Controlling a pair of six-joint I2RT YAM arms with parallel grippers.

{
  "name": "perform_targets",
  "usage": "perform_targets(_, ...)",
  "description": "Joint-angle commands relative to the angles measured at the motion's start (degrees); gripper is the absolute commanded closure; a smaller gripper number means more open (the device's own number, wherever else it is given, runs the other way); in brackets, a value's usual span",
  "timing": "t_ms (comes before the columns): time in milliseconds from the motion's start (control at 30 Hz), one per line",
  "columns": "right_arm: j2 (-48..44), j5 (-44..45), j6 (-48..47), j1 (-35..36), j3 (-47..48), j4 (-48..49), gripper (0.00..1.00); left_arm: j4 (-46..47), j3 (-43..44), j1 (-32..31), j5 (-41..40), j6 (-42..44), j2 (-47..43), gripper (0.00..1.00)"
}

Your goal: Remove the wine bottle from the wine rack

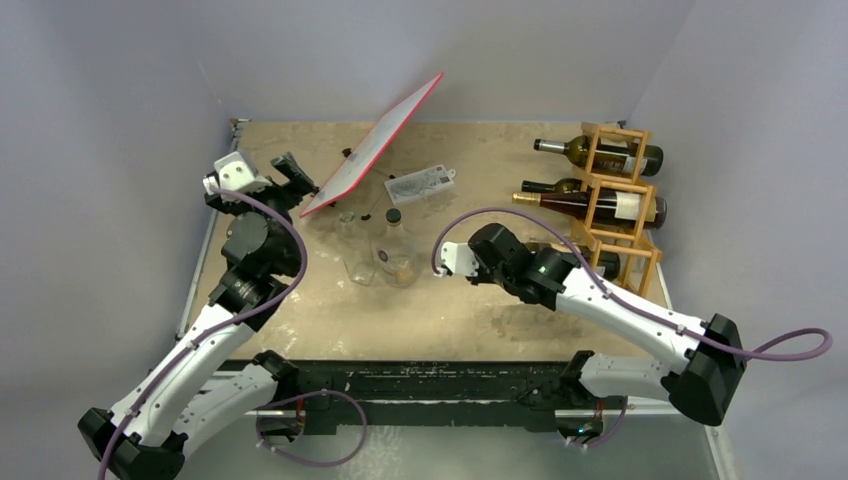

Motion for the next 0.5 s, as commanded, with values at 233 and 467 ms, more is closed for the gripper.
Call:
perform_targets(233, -2.86, -1.06, 11.44, 5.17, 7.96, 3.6, 1.0, 0.5, 2.58, 0.68, 1.29, -1.84, -0.35, 0.15)
perform_targets(467, -3.32, -3.39, 12.47, 7.01, 9.54, 3.86, 1.0, 0.37, 2.61, 0.66, 1.57, -2.17, -0.19, 0.15)
